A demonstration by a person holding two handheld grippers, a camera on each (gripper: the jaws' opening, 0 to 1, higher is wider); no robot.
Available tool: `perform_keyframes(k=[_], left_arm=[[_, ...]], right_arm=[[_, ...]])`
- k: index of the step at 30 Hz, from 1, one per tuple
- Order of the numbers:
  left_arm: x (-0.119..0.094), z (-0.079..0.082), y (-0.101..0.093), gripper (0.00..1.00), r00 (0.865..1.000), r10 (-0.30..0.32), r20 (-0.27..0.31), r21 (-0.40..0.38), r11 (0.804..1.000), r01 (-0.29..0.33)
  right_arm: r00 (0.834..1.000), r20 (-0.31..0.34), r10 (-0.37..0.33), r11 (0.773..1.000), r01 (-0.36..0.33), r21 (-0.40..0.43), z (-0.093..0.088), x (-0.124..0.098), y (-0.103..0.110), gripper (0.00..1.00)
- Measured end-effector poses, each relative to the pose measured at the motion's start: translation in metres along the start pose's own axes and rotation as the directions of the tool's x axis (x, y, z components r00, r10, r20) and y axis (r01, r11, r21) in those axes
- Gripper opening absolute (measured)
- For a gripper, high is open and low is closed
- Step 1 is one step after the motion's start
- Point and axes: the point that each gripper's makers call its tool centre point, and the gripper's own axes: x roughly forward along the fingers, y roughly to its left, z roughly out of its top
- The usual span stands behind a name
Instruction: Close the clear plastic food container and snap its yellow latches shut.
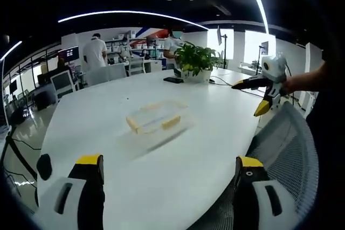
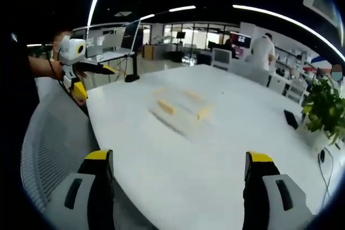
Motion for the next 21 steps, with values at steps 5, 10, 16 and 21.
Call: perform_keyframes(k=[5,10,16,21], left_arm=[[-0.0016,0.002,0.0,0.99,1.0,0.011,0.004,0.001,1.0,-0.011],[-0.0029,0.0027,0.0016,0.99,1.0,0.02,0.008,0.001,1.0,-0.02],[-0.003,0.0028,0.0022,0.99,1.0,0.022,0.011,-0.001,1.0,-0.022],[-0.0031,0.0018,0.0039,0.99,1.0,0.019,0.013,-0.002,1.0,-0.019]], right_arm=[[1.0,0.003,0.002,1.0,-0.002,-0.006,0.0016,0.0001,-0.0011,1.0],[1.0,0.004,0.002,1.0,-0.002,-0.012,0.0024,0.0001,-0.0021,1.0],[1.0,0.009,-0.002,1.0,0.002,-0.015,0.0043,0.0012,-0.0043,1.0],[1.0,0.007,0.002,1.0,-0.002,-0.019,0.0048,0.0029,-0.0057,1.0]])
